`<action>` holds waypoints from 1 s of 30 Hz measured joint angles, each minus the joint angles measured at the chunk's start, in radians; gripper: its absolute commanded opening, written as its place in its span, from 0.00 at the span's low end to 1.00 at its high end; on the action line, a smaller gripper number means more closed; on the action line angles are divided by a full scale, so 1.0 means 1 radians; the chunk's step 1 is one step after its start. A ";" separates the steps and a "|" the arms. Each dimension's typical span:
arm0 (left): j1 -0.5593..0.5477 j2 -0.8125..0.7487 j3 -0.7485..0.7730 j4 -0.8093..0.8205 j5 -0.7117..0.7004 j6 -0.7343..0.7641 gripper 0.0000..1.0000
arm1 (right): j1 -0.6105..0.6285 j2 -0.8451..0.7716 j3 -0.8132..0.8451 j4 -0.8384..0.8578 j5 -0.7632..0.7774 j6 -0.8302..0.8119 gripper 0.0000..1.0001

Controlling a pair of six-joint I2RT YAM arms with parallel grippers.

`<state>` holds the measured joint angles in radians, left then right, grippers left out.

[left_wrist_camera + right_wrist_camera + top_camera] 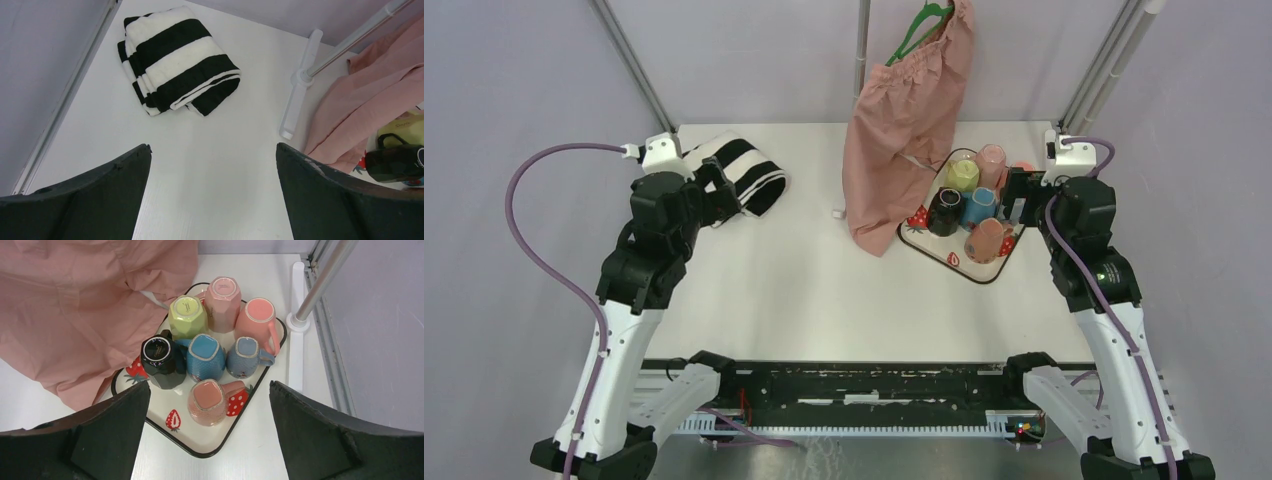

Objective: Turn the mug right side up
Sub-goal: Move the tray to the center of the board.

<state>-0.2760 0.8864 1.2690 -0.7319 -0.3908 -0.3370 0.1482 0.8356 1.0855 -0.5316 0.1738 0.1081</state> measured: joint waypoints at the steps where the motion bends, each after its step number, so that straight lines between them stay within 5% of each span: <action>1: 0.000 -0.003 0.000 -0.005 0.000 0.000 1.00 | 0.000 0.001 0.000 0.000 -0.001 0.002 0.96; 19: 0.000 -0.016 0.000 -0.040 -0.019 0.000 1.00 | 0.000 0.002 -0.001 0.031 -0.064 0.038 0.96; 30: 0.000 -0.019 -0.023 -0.037 -0.015 0.000 1.00 | 0.000 0.091 -0.022 -0.007 0.060 0.052 0.95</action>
<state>-0.2760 0.8673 1.2465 -0.7689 -0.4057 -0.3370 0.1482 0.9268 1.0634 -0.5388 0.2340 0.1604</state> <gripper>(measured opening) 0.997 0.949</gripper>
